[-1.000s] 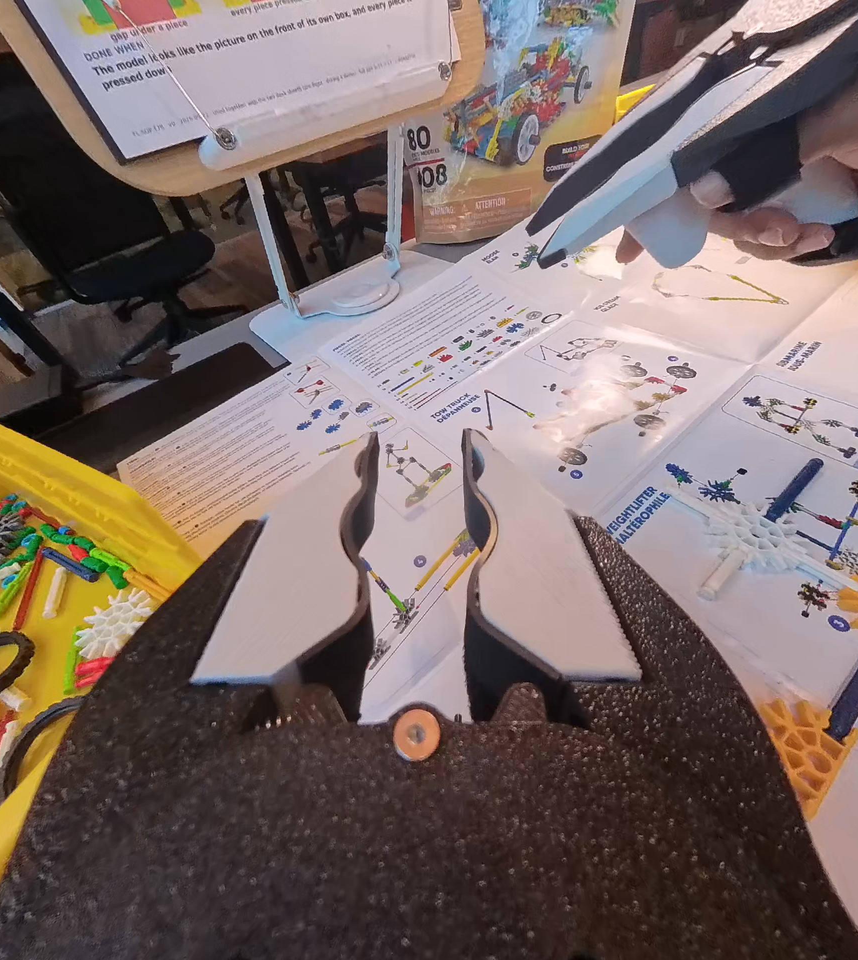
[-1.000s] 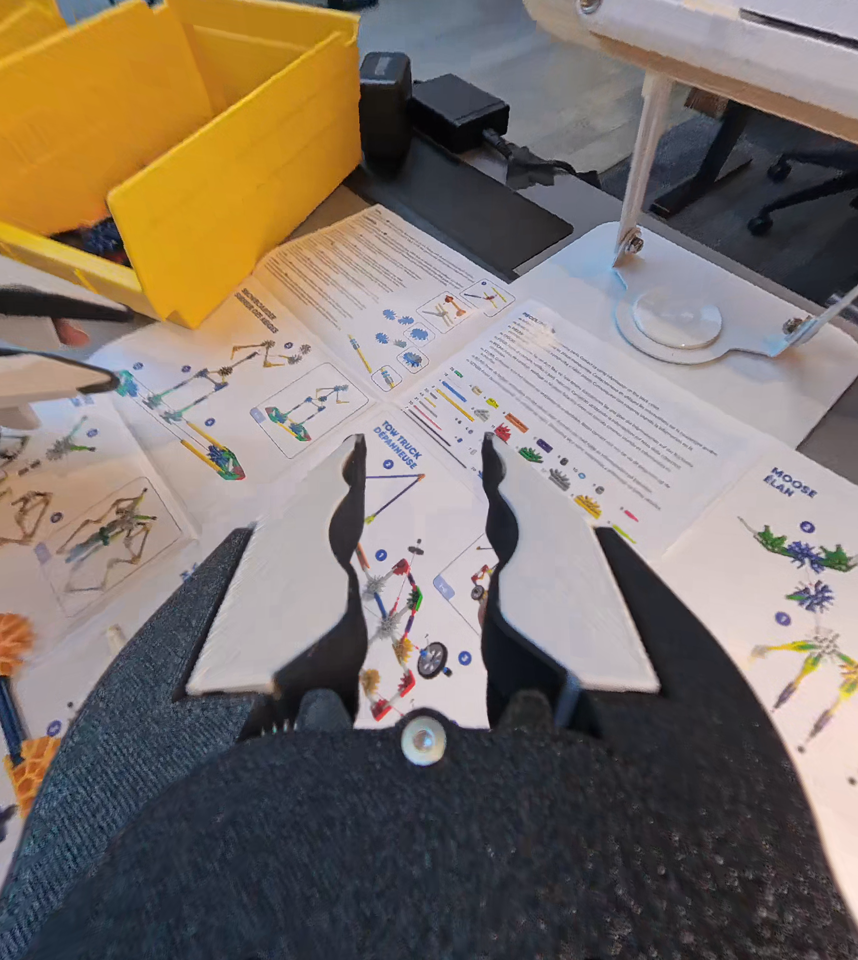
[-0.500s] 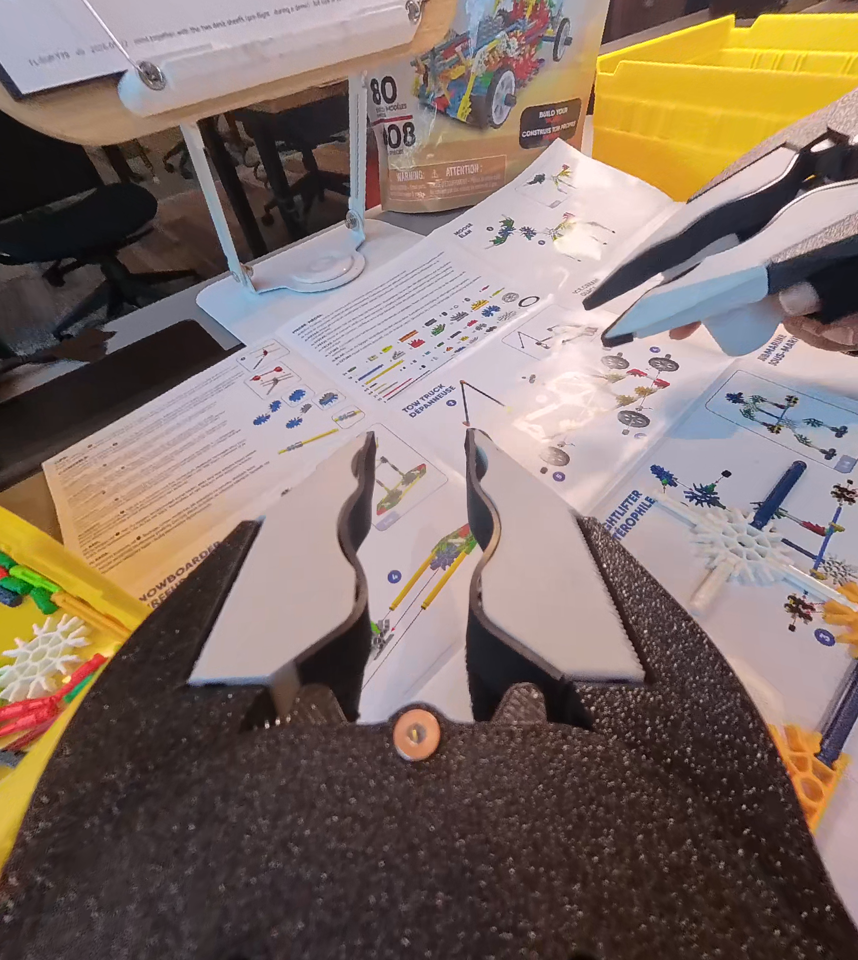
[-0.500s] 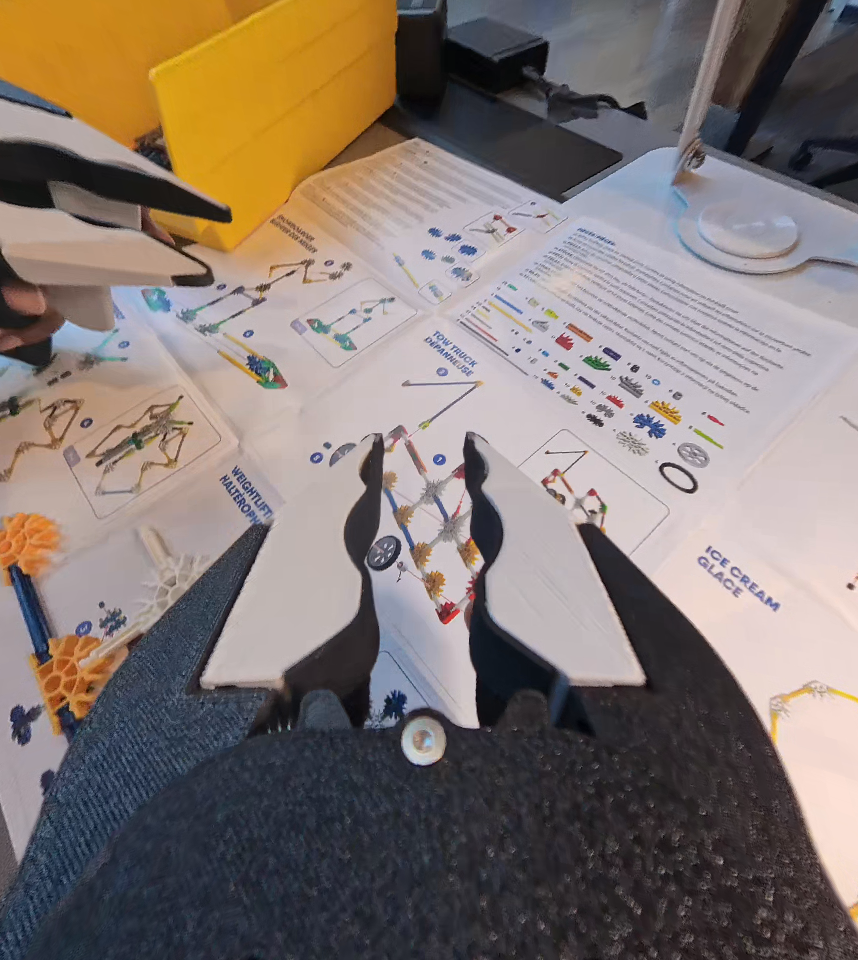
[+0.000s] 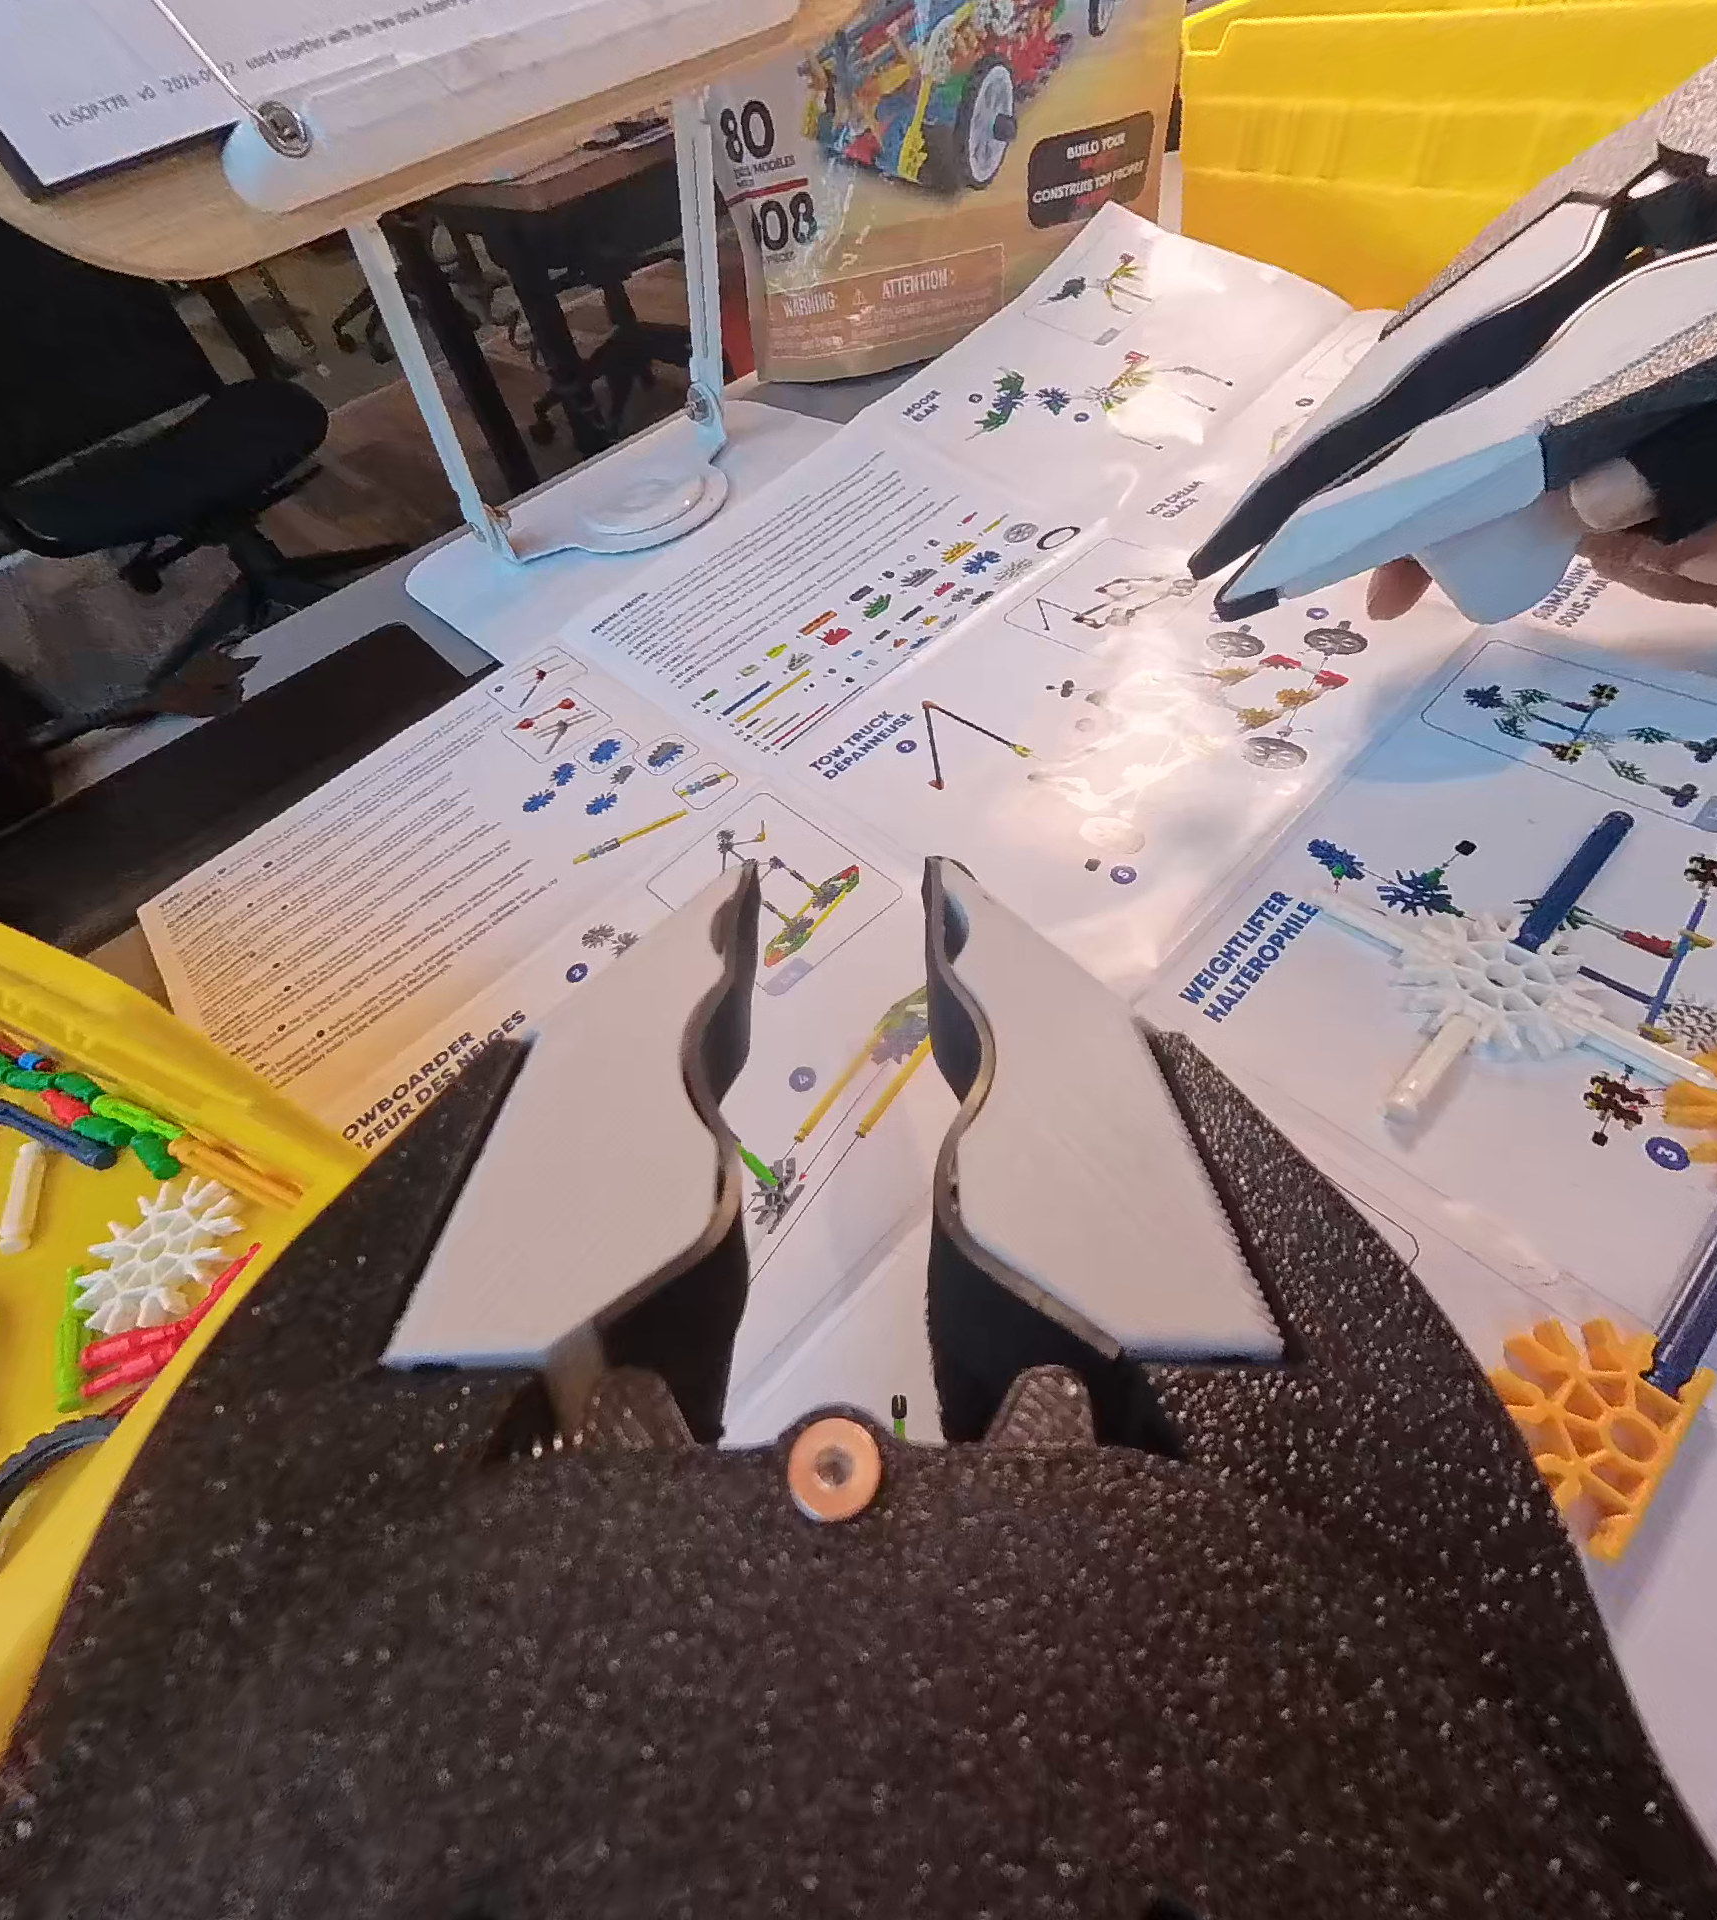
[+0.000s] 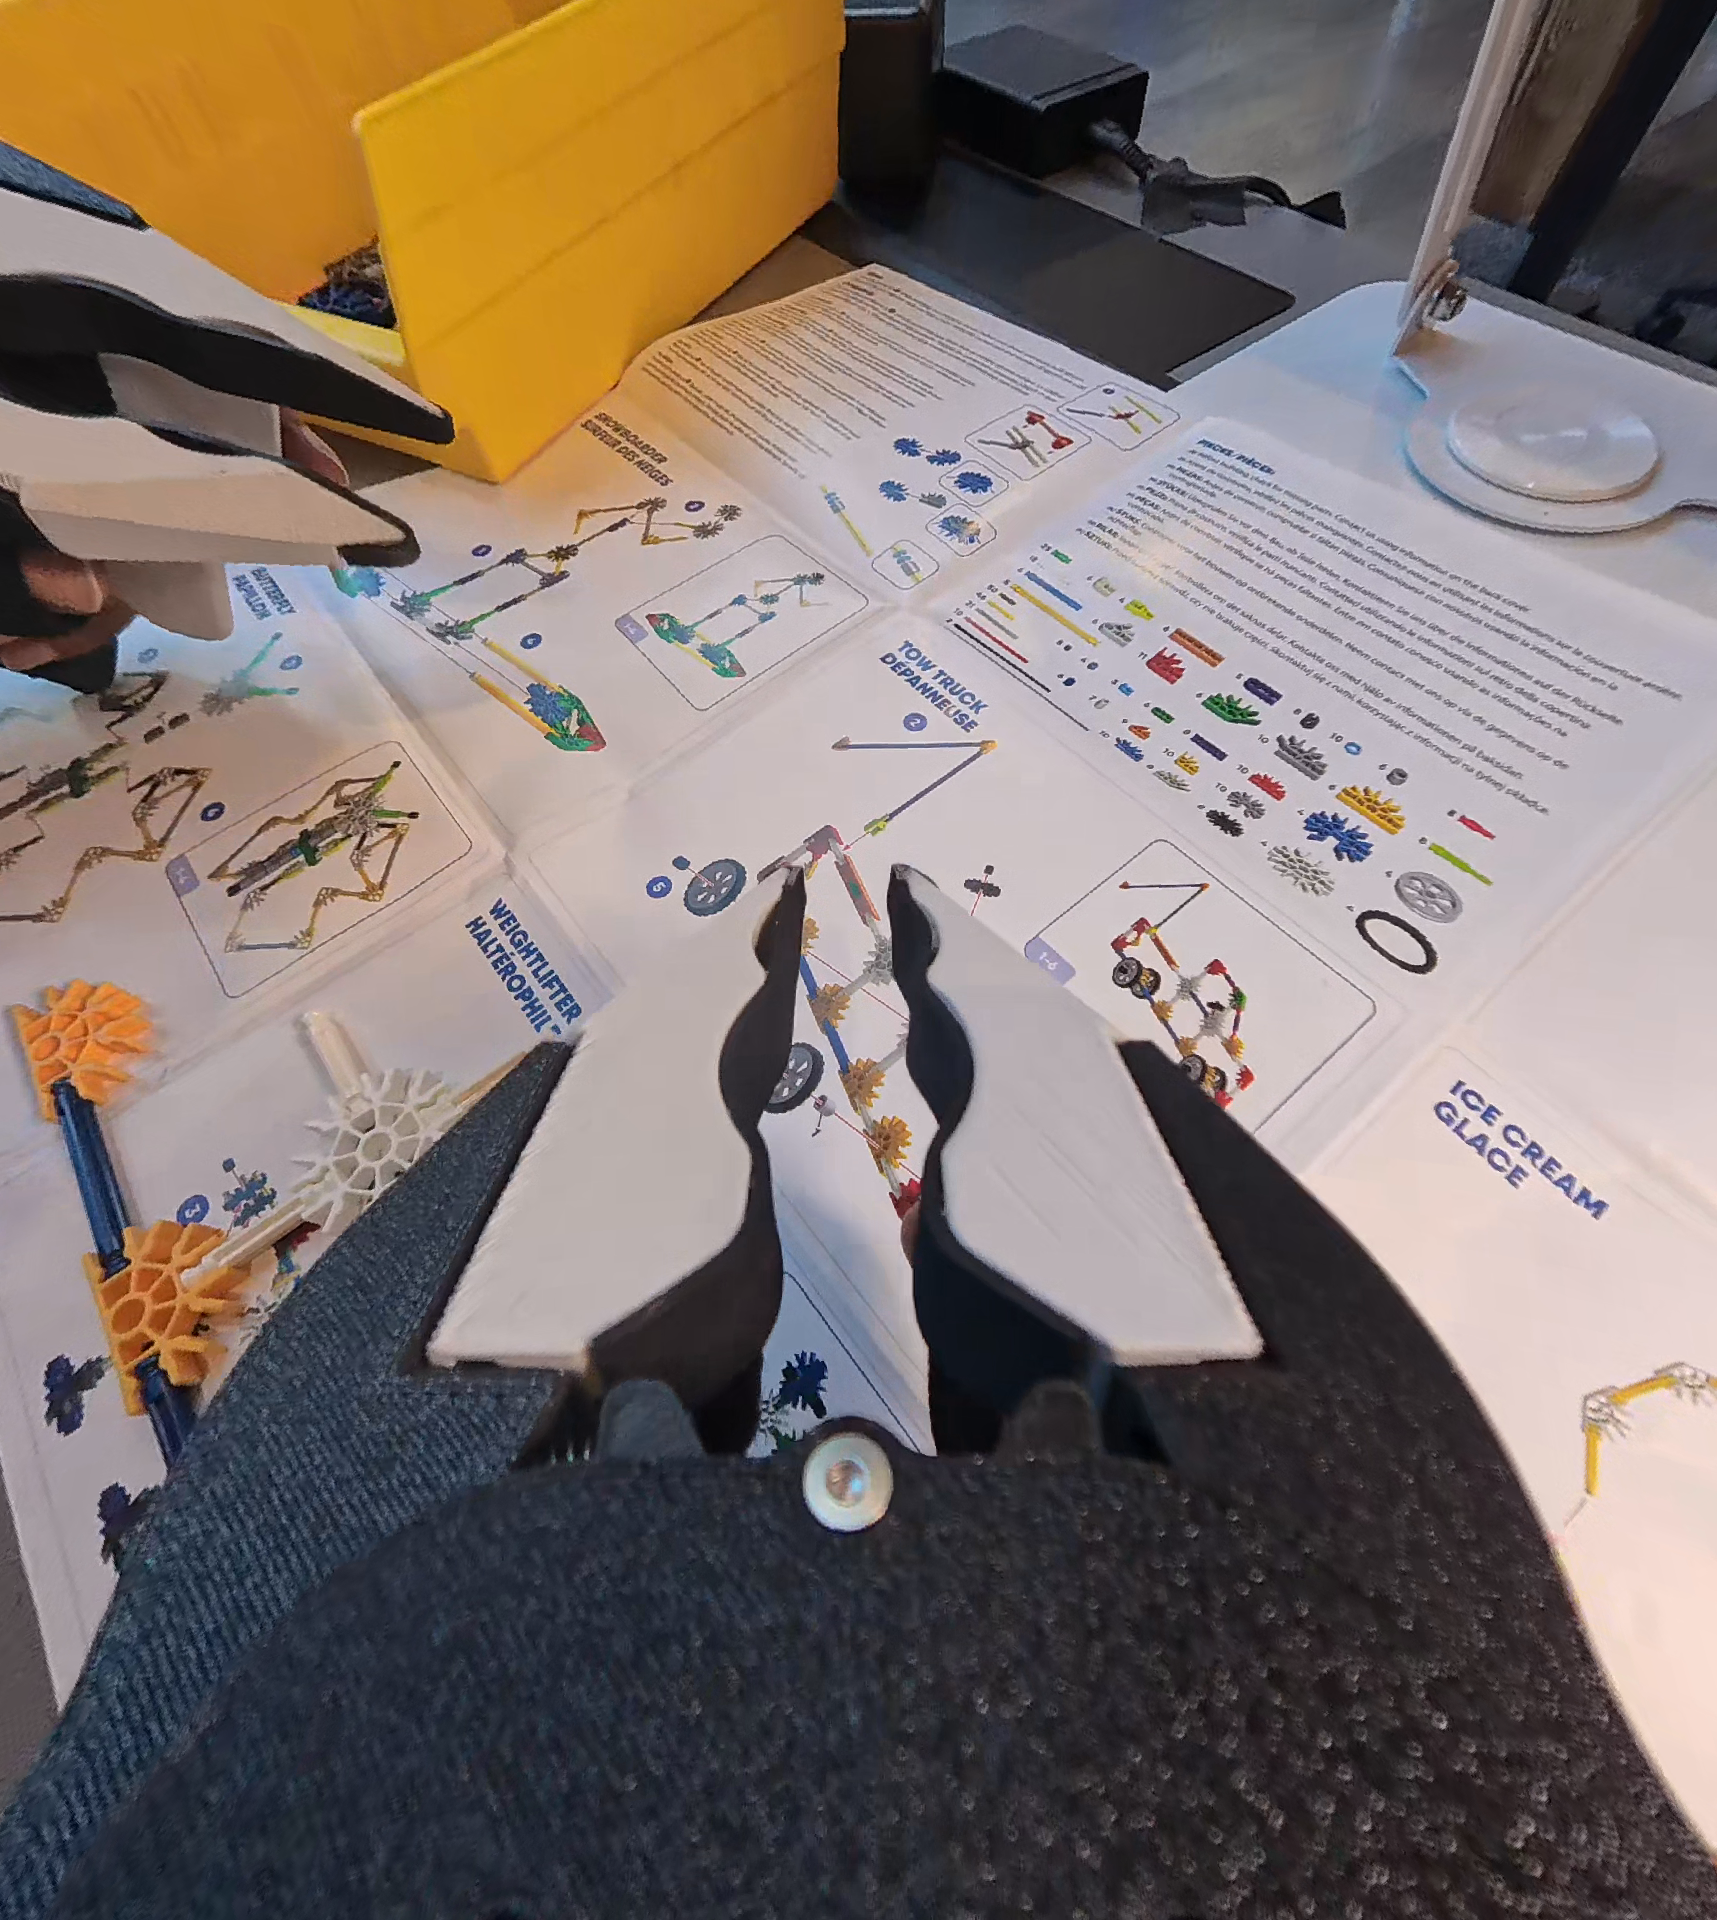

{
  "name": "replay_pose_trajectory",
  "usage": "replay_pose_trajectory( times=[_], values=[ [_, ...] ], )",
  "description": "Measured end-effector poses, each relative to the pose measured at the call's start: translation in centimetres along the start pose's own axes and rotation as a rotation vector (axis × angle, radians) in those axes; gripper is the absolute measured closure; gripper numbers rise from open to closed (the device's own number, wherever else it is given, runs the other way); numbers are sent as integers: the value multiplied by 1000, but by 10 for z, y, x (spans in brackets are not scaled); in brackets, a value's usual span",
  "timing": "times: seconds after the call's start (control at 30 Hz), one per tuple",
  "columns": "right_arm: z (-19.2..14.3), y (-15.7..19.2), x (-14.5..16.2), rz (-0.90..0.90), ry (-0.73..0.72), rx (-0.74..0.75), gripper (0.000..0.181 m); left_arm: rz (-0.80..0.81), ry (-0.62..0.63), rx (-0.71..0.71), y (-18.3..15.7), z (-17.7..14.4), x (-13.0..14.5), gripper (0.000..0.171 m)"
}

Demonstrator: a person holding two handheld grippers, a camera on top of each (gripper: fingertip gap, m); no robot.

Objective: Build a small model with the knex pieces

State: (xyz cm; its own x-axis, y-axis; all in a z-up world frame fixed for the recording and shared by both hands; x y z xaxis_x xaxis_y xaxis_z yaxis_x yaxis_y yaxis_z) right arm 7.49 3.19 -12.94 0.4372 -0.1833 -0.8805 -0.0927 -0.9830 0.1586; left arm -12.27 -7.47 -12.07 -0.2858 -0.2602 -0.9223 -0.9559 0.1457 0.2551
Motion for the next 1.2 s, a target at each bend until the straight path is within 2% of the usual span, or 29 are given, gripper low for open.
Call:
replay_pose_trajectory(
  times=[0.3,0.5,0.6,0.7,0.83,0.97,1.2],
  values=[
    [2,2,5,-23,63,0,168,8,5,20,-2,0,0,146],
    [-13,-9,-1,-24,25,51,174,70,6,59,-18,2,-6,164],
    [-25,-19,-6,25,-64,71,174,74,71,142,-35,15,-12,171],
    [-36,-30,-8,59,-129,116,174,81,163,236,-55,35,-16,171],
    [-45,-39,-8,72,-162,177,174,102,264,290,-76,63,-16,171],
    [-51,-42,-9,73,-187,194,174,133,317,257,-83,79,-10,171],
    [-46,-45,-5,106,-201,177,174,155,346,237,-85,80,-3,171]
  ],
)
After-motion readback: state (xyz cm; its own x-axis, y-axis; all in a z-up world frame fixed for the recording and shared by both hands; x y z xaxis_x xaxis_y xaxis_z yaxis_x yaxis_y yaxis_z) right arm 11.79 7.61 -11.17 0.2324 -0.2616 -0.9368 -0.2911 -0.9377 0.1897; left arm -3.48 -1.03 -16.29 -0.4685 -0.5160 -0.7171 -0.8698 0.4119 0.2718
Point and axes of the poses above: each gripper's, where its closed fingertips meet, z out along the fingers, x out of its underside, y = z × x across the jaws, the point moved 7 cm from there along -z, back along the fingers, and after that the axes turned 14 degrees about -x, right-handed, at the moved point
